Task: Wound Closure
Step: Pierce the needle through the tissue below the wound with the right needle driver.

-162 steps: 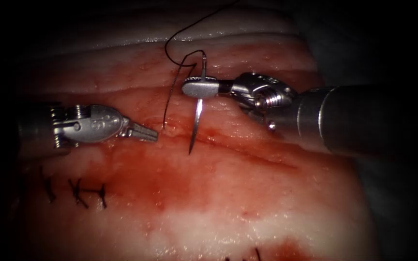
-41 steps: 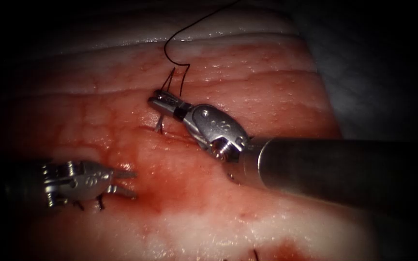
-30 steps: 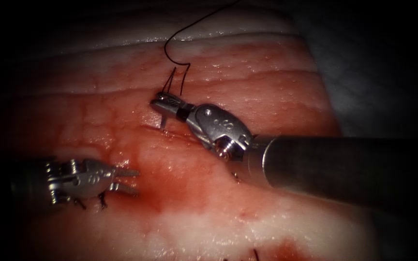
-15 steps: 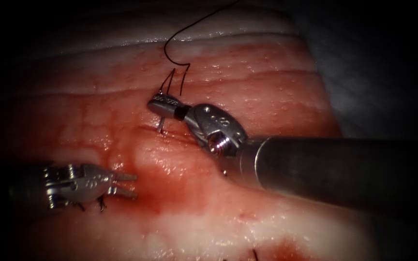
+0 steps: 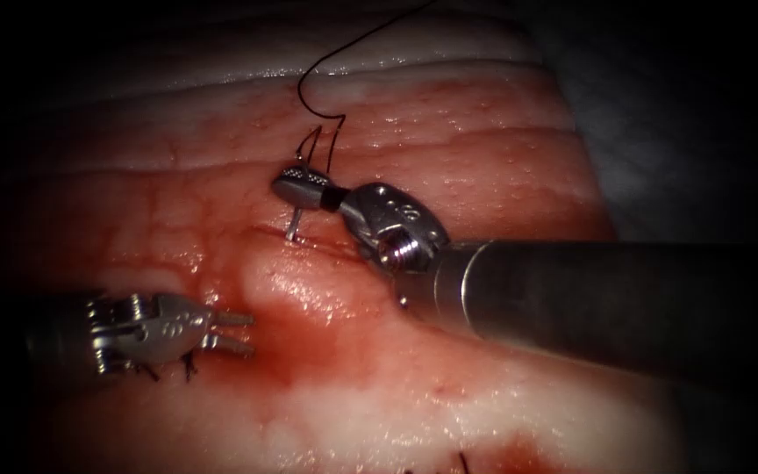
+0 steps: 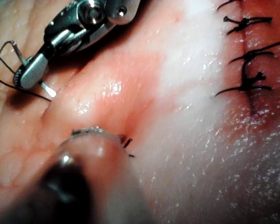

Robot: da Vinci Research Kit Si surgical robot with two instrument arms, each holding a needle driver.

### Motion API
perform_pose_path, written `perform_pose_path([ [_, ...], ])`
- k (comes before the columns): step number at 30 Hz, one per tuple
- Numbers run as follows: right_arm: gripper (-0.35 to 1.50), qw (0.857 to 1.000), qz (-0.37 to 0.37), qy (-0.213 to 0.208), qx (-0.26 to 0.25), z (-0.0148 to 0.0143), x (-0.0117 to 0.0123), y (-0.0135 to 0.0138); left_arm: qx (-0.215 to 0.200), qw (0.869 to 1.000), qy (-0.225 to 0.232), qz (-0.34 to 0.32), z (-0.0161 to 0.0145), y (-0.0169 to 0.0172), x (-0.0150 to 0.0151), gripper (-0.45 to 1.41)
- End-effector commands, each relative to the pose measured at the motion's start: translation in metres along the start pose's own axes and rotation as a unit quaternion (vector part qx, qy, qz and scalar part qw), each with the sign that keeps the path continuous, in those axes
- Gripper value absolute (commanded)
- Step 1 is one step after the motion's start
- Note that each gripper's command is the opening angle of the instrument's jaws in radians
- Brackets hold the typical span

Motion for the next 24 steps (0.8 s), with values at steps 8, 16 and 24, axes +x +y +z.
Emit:
perform_pose_path([
  [8, -0.35, 0.999, 0.045, 0.000, 0.015, 0.0010, -0.0003, -0.0002, 0.001, 1.000, 0.000, 0.001, 0.0009, -0.0004, -0.0001, -0.05],
  [16, -0.35, 0.996, 0.085, -0.008, 0.031, 0.0013, -0.0010, -0.0009, 0.000, 1.000, 0.000, 0.001, 0.0007, -0.0007, -0.0002, -0.05],
  [24, -0.35, 0.989, 0.141, -0.022, 0.047, 0.0014, -0.0021, -0.0023, -0.002, 1.000, 0.001, 0.001, 0.0005, -0.0010, -0.0004, -0.05],
])
